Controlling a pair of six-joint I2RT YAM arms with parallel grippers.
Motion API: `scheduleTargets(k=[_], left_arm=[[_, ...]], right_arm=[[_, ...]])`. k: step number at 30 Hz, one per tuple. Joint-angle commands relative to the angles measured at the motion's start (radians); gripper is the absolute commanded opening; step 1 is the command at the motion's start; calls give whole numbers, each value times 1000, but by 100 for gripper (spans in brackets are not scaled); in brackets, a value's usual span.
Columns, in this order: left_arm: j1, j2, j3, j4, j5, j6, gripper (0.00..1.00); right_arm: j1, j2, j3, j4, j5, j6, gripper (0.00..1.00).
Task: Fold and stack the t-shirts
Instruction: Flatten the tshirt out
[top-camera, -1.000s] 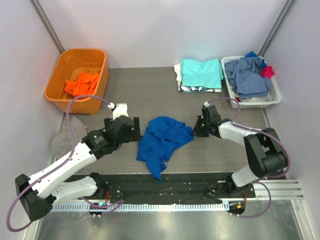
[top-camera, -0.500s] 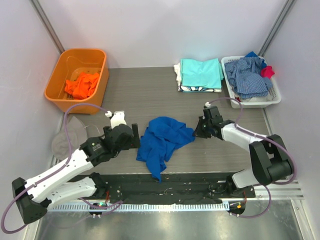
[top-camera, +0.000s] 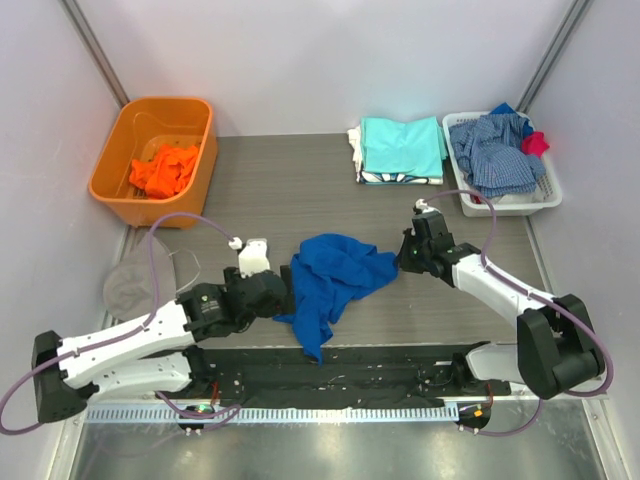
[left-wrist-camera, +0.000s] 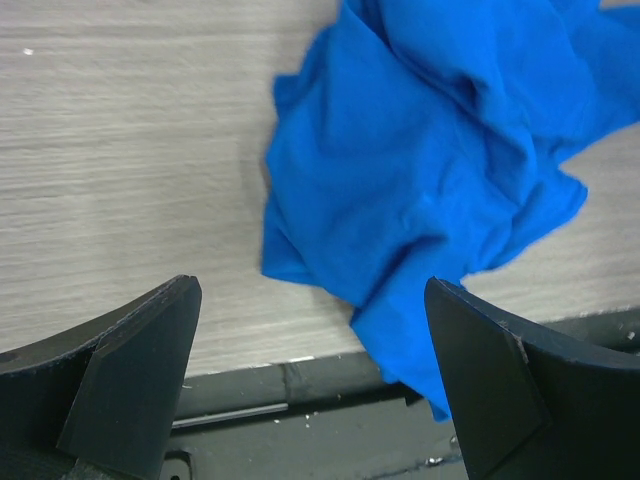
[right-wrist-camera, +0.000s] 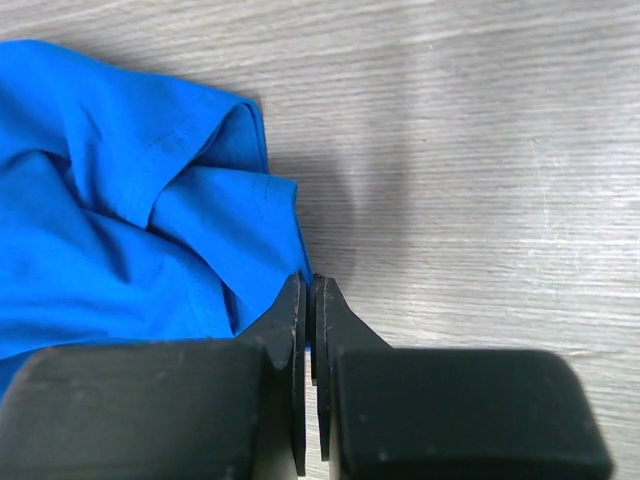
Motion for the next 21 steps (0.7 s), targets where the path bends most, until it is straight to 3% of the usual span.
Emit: scheduleTargets(k=[1,9,21], left_arm=[[-118,45,10,-20,-102,-130,100],[-294,163,47,-87,-188,-285,100],[-328,182,21,-49,-189,-324,100]], right_arm=[[4,21,36,-23,-27,-9,1],[9,58,27,-11,-58,-12,1],[11,48,16,-26,-44,-17,1]])
